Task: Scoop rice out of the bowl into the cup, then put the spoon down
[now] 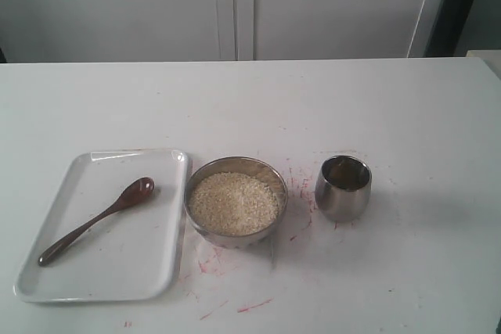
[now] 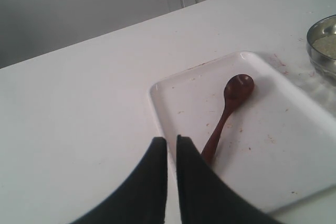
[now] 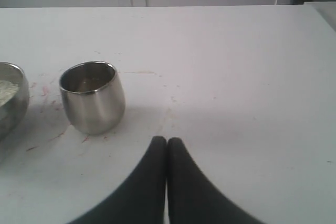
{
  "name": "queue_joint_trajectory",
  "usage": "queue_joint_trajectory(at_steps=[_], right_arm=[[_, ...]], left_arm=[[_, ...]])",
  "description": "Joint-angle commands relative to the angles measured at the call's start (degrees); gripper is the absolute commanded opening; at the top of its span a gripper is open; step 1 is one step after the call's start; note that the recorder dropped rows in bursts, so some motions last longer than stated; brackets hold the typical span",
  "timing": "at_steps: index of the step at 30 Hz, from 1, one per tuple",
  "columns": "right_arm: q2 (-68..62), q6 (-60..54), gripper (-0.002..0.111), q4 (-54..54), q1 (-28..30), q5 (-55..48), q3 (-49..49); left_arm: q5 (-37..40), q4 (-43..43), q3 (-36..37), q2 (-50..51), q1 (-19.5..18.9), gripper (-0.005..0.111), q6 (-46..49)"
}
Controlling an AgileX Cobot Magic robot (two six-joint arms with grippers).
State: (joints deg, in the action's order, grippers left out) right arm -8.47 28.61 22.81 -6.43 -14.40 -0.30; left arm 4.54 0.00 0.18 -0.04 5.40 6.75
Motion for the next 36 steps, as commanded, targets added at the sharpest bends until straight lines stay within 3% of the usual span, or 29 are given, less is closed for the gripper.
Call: queue_joint_trajectory(at_steps=[1,15,36], right_arm=[[0.4,-2.4,0.000,0.3,3.6,0.1,0.3],[0.4,-10.3,0.000,0.3,5.8,-0.2,0.3],[1.1,-10.5,0.000,0.1,10.5,-0.1,0.3]], left_arm=[[-0.2,0.0,-0.2,0.0,-0.1,0.014,-0.3],[-0.2,0.0,-0.2,0.0,-0.1,0.014,-0.3],[-0.2,0.0,-0.2,0.0,-0.1,0.014,-0.3]])
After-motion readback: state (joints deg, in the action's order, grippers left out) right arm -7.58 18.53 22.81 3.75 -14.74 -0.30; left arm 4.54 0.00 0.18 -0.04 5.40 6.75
